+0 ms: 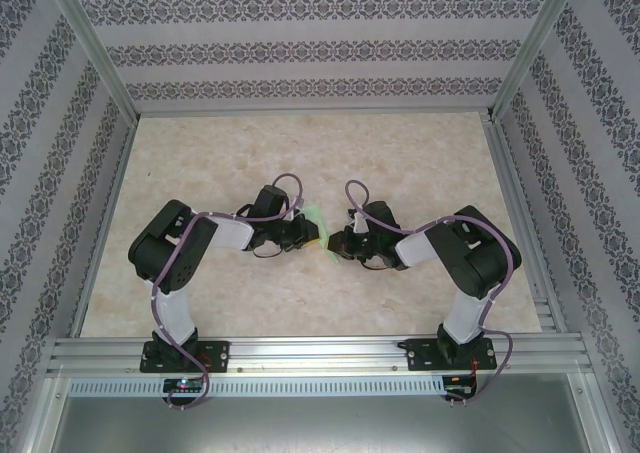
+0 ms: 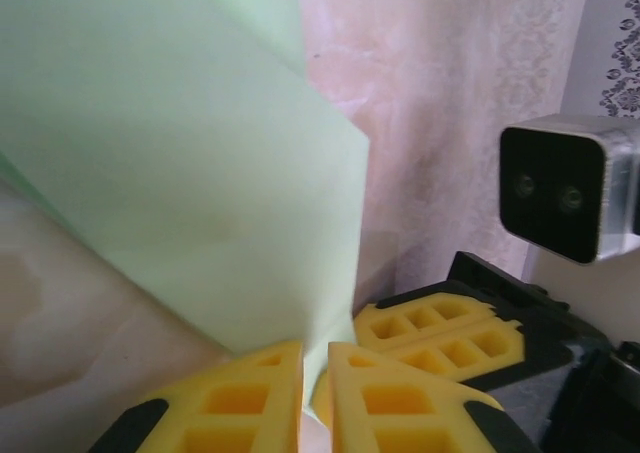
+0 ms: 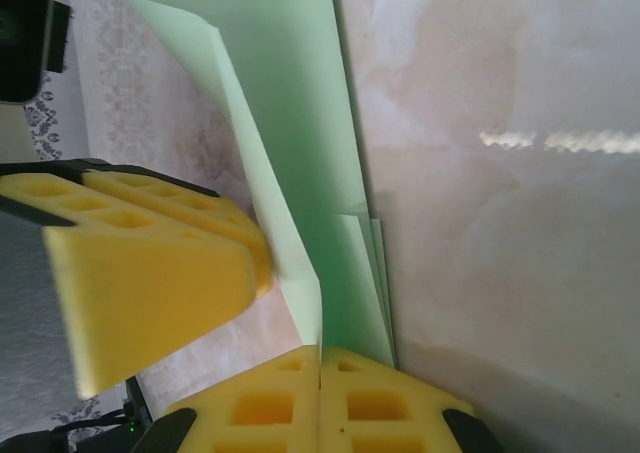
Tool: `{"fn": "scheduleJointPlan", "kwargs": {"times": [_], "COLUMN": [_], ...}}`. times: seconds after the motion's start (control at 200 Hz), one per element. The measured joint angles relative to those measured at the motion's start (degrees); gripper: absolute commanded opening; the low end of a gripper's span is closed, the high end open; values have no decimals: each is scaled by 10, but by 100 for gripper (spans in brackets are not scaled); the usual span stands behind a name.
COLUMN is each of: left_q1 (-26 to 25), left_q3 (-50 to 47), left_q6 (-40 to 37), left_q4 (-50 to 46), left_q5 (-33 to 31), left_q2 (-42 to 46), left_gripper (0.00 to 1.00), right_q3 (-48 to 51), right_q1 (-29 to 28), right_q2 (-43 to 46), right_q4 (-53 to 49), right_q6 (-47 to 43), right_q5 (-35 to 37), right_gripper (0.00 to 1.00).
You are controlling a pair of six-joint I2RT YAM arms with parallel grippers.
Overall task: Fold a paper plane with a square sheet of paper (pick it up from the middle)
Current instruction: Fold the wing for the fifth time at the center of the table.
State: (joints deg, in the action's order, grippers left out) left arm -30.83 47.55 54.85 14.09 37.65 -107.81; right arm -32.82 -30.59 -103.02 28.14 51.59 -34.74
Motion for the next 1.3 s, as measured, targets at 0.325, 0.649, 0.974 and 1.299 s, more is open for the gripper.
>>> {"fn": "scheduleJointPlan", "kwargs": {"times": [0.325, 0.649, 0.974, 1.299], "left_q1": [-3, -8, -8, -9], "left_q3": [26, 51, 55, 63], "left_q6": [-6, -20, -24, -24], "left_q4": [-42, -99, -109, -124], "left_q5": [-11, -30, -35, -37], "left_q2": [-14, -14, -14, -16], "left_gripper": [14, 13, 13, 13], "right_q3": [-1, -10, -10, -19], "right_q1": [0, 2, 3, 3], "right_q2": [0, 33, 45, 43], "right_q4": [-1, -74, -106, -128], "right_q6": [0, -22, -37, -50], "right_q5": [-1, 19, 20, 21], "right_gripper": [4, 14, 13, 11]}}
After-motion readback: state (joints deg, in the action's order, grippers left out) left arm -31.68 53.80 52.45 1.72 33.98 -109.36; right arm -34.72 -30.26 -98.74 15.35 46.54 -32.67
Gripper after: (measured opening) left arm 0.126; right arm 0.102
